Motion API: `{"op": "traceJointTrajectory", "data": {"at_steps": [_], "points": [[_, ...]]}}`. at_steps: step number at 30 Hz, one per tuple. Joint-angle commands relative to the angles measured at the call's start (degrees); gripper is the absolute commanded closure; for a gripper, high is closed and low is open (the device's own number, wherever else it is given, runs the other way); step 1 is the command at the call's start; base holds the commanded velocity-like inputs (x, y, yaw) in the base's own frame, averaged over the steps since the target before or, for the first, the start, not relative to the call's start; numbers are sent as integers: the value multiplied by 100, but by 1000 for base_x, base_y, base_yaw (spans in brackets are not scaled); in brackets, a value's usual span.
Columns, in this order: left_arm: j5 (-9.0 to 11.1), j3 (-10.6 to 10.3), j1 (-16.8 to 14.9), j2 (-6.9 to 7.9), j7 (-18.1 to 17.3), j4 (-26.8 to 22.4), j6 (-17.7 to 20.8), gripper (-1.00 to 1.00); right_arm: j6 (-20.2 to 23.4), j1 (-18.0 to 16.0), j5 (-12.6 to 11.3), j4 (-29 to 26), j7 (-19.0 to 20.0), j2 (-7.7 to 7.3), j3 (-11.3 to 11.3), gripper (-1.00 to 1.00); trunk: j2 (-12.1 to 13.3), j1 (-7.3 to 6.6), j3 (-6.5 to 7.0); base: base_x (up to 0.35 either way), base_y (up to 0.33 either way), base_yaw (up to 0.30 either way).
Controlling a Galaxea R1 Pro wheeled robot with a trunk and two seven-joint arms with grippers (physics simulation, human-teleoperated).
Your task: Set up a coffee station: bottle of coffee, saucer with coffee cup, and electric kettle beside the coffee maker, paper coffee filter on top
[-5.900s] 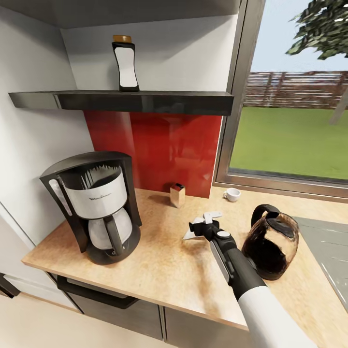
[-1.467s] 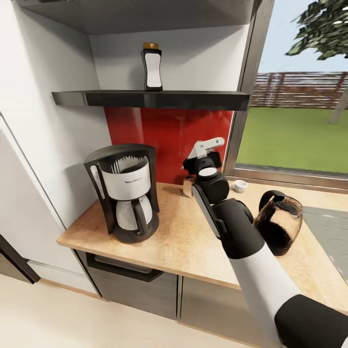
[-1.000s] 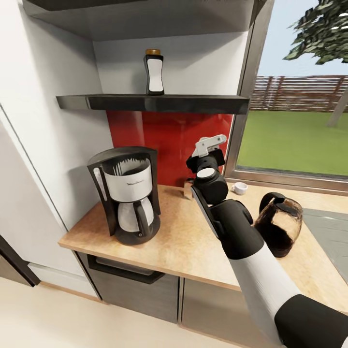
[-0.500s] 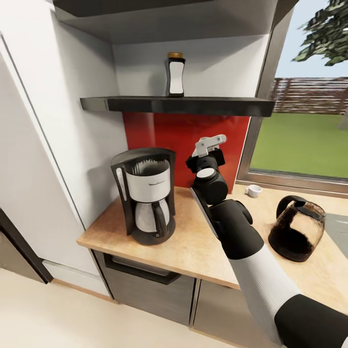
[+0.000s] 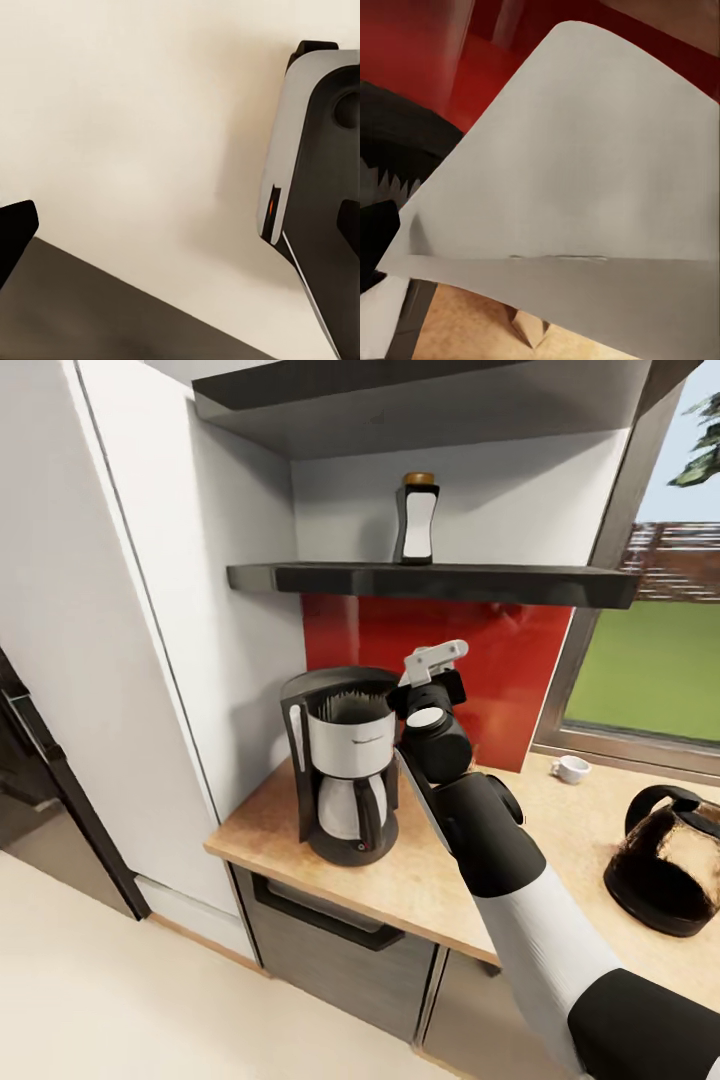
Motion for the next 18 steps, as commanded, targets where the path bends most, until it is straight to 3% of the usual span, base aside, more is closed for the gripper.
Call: {"op": "traceJointTrajectory", "data": {"at_steps": [1,6,14,18], "points": [[40,-3,-4,0,8,-6,15,-100,42,-7,26,-3,-1,0,6,100,-12,3,-8,0,0,192],[41,-3,-4,-8,8,-6,12,-100,43,-7,30,-3,-1,0,5,100,-12,3,-1,0,40,59],[40,-3,-3,-9,8,-6,10,-100,44,-6,26,14,-1,0,11,100,-12,3,0,0,240,4],[40,-17,-4,-1,8,-6,10,-100,48,-6,19,20,-1,0,13,100,-12,3,0,0,67,0]]}}
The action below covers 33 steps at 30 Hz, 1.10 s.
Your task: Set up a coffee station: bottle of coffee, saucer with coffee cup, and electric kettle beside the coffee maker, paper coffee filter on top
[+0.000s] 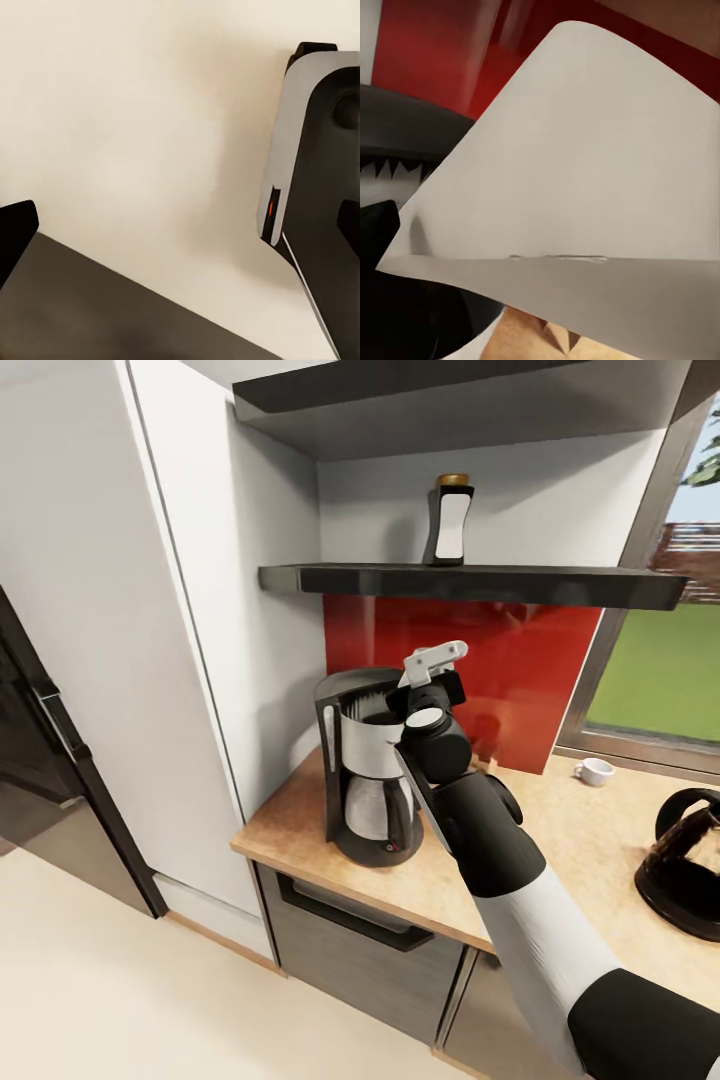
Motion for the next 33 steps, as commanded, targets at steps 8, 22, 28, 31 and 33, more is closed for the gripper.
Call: {"op": "traceJointTrajectory", "data": {"at_steps": [8,22,28,31,33], "points": [[40,-11,-2,12,8,-7,17,-100,63,-9,190,42,7,0,659,100,-12,3,-13,0,6,0],[40,-16,-2,15,8,-7,15,-100,68,-9,385,64,7,0,781,100,-12,3,-13,0,0,0],[40,-16,-2,3,8,-7,17,-100,71,-9,568,167,4,0,782,100,-12,3,-13,0,0,0],[40,-16,-2,3,8,-7,17,-100,70,-9,687,281,6,0,782,100,-12,3,-13,0,0,0],[40,-16,-1,7,8,-7,17,-100,66,-9,798,324,6,0,782,100,-12,3,-13,2,0,0]]}}
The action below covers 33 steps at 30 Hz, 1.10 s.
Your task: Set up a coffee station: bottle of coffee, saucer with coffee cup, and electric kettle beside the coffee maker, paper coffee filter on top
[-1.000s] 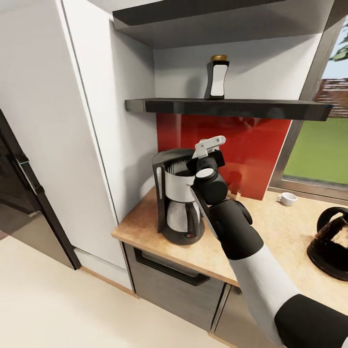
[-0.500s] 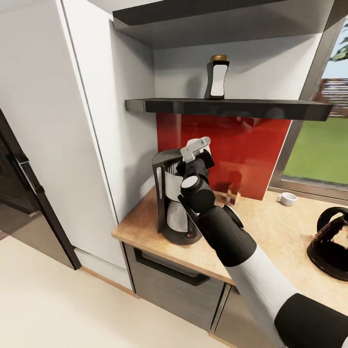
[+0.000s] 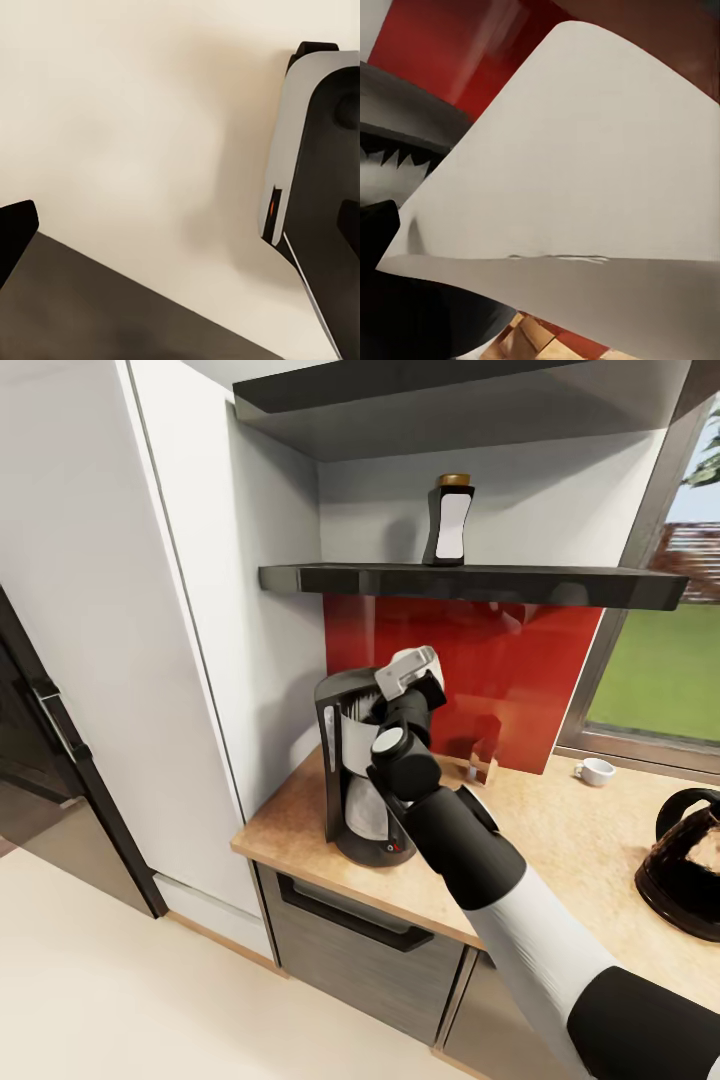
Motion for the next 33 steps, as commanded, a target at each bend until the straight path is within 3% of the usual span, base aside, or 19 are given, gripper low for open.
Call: {"op": "traceJointTrajectory", "data": {"at_steps": [1,33], "points": [[40,-5,-4,4,8,-7,17,-100,26,-8,64,22,-44,0,10,100,-12,3,-13,56,0,0],[40,-8,3,6,8,-2,9,-100,34,-8,117,236,-52,0,18,100,-12,3,-13,15,3,0]]}}
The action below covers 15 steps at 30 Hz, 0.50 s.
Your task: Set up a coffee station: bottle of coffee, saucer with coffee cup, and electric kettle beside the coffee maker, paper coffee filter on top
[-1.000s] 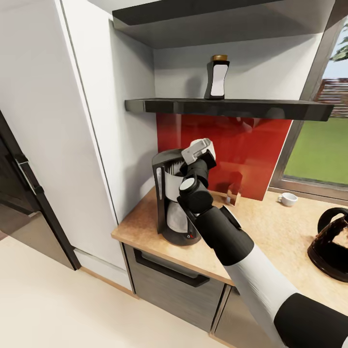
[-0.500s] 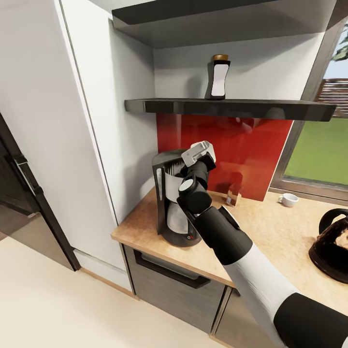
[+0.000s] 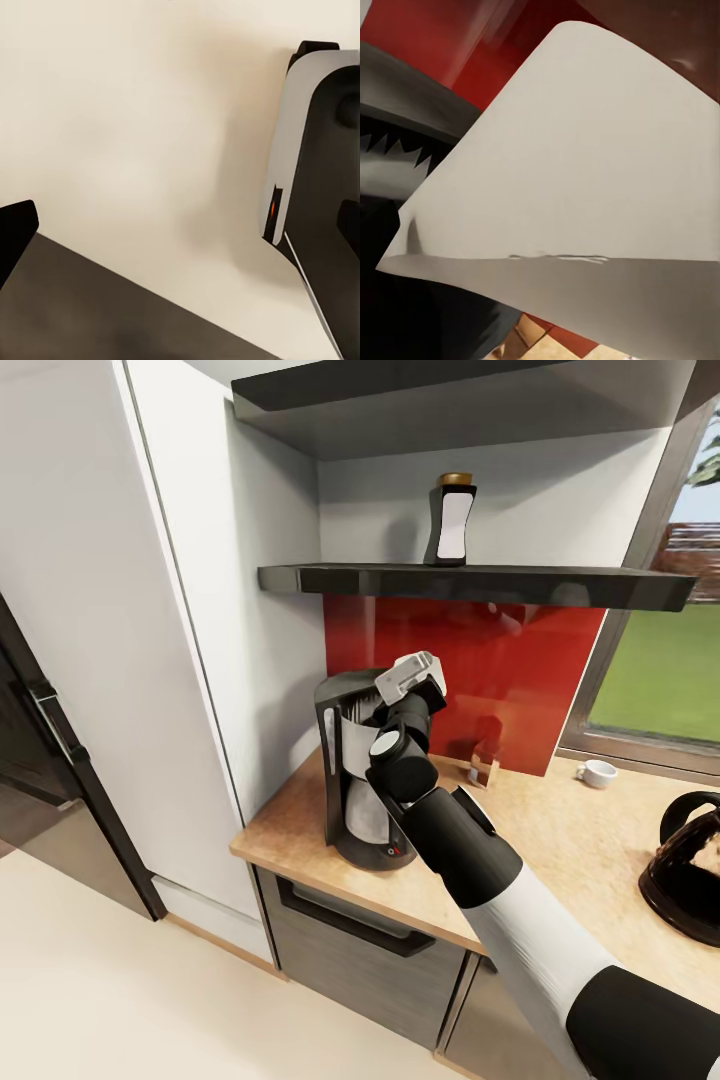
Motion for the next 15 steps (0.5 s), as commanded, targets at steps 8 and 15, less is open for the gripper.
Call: {"op": "traceJointTrajectory", "data": {"at_steps": [8,15], "points": [[40,-11,-2,-2,9,-4,6,-100,28,-8,6,-1,-42,0,4,100,-12,3,-13,6,0,0],[40,-9,-2,-2,9,-4,14,-100,28,-8,7,-1,-38,0,6,100,-12,3,-13,4,0,0]]}}
